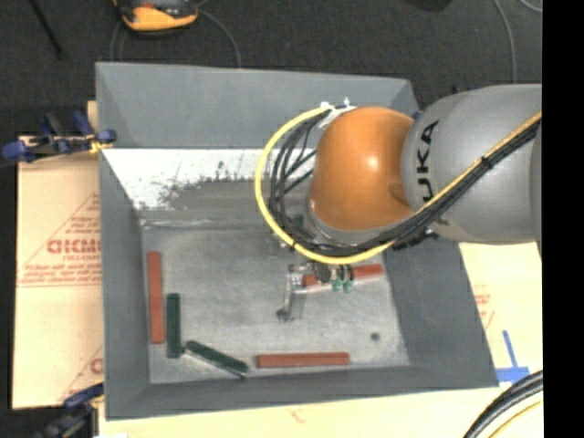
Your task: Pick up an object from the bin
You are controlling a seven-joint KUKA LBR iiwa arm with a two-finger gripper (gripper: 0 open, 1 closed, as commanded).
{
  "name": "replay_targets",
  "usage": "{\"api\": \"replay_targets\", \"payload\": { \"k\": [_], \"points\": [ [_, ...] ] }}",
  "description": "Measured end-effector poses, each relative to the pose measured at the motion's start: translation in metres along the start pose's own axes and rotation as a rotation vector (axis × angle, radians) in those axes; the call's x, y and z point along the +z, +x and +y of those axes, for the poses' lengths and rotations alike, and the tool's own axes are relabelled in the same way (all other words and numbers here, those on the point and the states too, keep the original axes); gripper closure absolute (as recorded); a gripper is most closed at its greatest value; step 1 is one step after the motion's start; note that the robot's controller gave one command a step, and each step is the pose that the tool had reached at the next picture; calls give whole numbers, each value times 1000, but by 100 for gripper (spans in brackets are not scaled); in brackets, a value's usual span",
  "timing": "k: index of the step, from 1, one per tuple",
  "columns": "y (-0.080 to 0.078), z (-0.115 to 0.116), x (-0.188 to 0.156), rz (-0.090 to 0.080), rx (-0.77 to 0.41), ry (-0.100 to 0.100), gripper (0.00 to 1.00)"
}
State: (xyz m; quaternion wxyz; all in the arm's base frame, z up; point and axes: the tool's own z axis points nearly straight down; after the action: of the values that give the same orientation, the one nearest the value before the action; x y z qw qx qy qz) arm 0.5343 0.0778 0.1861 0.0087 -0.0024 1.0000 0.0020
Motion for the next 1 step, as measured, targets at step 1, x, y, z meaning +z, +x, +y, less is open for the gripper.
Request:
{"api": "replay_targets", "payload": {
  "k": [1],
  "points": [
    [40, -11, 72, 11, -78, 4, 0]
  ]
}}
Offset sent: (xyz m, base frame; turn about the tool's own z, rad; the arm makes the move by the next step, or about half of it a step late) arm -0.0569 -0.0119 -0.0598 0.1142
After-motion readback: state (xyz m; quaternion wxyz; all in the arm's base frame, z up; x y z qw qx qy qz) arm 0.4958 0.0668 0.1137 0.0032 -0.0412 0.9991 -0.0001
